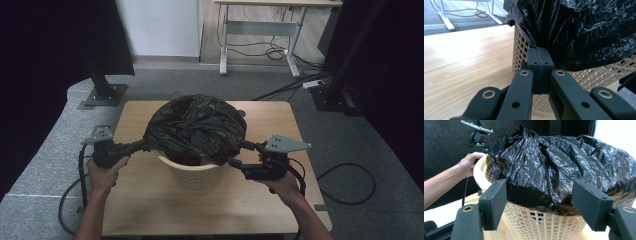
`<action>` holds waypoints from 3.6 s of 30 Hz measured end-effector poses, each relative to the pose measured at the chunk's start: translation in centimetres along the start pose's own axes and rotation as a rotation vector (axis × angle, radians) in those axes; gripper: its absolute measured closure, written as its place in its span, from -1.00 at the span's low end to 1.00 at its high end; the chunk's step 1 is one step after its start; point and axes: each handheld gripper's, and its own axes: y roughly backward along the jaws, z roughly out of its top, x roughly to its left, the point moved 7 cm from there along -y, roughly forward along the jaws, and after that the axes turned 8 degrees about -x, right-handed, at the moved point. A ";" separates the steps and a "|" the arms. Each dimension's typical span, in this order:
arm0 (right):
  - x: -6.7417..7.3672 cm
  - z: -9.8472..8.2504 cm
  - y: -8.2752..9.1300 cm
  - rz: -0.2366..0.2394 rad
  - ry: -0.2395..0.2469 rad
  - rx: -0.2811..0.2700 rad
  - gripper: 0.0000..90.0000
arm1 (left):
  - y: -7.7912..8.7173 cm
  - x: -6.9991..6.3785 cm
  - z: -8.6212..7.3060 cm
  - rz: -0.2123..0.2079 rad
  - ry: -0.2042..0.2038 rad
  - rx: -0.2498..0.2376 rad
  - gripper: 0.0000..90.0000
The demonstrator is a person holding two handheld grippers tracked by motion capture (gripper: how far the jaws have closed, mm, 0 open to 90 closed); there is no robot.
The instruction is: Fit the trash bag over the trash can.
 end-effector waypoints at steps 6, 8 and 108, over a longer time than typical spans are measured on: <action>0.4 -0.1 0.0 -0.053 0.074 -0.010 -0.05 | 0.1 0.2 0.0 0.004 0.010 -0.001 0.99; 0.4 -0.2 0.1 -0.074 0.095 -0.011 0.10 | 0.0 0.2 0.0 0.005 0.011 0.000 0.99; 8.5 -6.4 -3.5 0.214 0.187 0.012 0.94 | 3.6 -1.0 -1.2 -0.136 0.008 -0.145 1.00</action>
